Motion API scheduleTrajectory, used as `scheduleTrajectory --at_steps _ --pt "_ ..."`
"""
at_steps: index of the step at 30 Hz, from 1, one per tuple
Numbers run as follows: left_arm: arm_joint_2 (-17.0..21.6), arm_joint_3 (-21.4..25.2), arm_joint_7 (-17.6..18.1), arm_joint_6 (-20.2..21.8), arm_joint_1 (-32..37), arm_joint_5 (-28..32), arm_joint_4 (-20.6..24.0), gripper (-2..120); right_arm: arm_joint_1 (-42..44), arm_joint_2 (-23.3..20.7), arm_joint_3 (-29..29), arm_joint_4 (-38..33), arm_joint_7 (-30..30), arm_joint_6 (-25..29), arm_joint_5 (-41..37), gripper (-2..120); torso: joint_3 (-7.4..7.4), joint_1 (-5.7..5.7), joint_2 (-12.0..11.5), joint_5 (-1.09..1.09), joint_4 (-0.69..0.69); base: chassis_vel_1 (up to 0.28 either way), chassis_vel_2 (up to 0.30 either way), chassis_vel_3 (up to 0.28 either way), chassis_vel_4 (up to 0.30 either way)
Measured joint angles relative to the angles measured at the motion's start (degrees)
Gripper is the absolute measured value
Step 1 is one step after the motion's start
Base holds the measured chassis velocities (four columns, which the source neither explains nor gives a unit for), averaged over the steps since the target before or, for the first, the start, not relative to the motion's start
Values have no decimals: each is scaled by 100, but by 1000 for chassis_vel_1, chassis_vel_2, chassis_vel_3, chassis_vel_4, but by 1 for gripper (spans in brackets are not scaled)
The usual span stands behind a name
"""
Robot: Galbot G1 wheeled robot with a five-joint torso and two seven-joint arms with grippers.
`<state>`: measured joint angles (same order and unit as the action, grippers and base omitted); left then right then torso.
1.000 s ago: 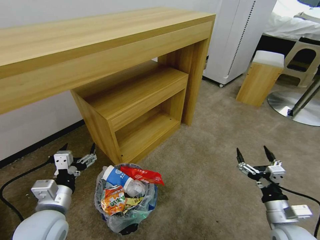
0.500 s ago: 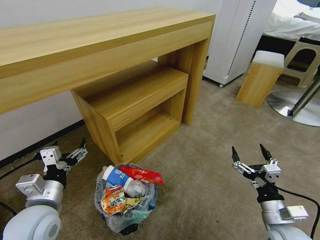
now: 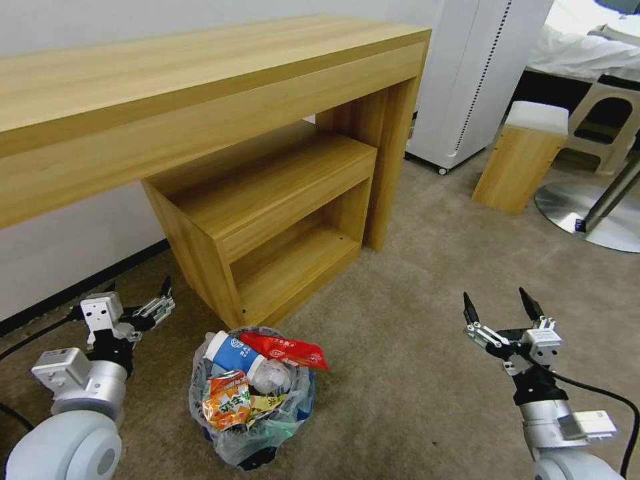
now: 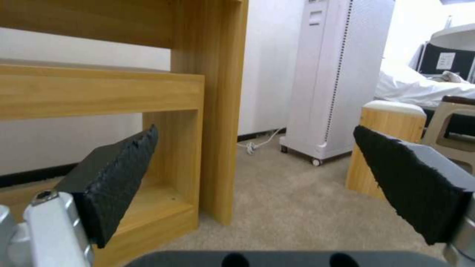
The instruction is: Pick up the trash bin and place the garbage on the floor into it.
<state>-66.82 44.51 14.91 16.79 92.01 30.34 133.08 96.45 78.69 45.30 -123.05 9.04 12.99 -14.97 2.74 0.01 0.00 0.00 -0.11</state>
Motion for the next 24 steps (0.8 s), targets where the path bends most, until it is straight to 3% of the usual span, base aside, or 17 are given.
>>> scheduleTrajectory --at_steps 24 --pt "-1 -5 0 3 2 -9 1 100 -3 -4 -1 6 3 -3 -9 100 0 0 0 0 0 0 0 0 0"
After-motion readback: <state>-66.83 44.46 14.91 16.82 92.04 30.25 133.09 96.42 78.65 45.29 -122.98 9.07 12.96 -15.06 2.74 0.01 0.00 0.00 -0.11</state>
